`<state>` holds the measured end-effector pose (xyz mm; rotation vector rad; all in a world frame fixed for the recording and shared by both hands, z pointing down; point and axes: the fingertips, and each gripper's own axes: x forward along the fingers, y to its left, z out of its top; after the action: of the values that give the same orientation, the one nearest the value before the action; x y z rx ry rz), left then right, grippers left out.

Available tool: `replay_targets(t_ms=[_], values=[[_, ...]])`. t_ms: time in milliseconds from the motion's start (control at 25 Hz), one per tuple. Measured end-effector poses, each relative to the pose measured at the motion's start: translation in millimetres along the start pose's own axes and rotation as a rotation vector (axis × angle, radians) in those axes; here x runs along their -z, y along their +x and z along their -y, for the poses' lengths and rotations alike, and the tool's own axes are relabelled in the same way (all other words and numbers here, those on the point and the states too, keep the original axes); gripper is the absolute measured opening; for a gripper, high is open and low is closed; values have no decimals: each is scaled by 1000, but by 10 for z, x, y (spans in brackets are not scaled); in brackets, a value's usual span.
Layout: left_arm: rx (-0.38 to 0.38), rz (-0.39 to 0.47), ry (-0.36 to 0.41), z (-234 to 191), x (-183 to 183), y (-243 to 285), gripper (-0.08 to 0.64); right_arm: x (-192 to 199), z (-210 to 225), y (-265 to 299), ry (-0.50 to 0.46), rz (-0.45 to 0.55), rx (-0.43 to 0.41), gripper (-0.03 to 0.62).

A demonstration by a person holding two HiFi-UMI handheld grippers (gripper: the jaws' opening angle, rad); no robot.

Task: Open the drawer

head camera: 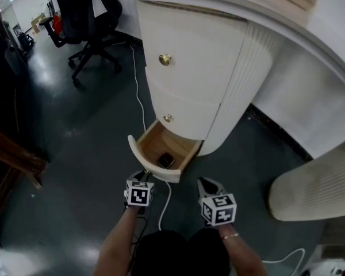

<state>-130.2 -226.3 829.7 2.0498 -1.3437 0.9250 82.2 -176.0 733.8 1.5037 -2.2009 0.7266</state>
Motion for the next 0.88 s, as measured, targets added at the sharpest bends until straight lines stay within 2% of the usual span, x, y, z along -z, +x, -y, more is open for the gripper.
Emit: replay_targets(t_ms=[280, 880], values=[[-32, -18, -12, -90, 201, -136, 104, -47, -31, -40, -7, 11, -8, 5], [-67, -16, -62, -149, 346, -317, 104, -64, -81, -112, -22, 12, -21, 5]])
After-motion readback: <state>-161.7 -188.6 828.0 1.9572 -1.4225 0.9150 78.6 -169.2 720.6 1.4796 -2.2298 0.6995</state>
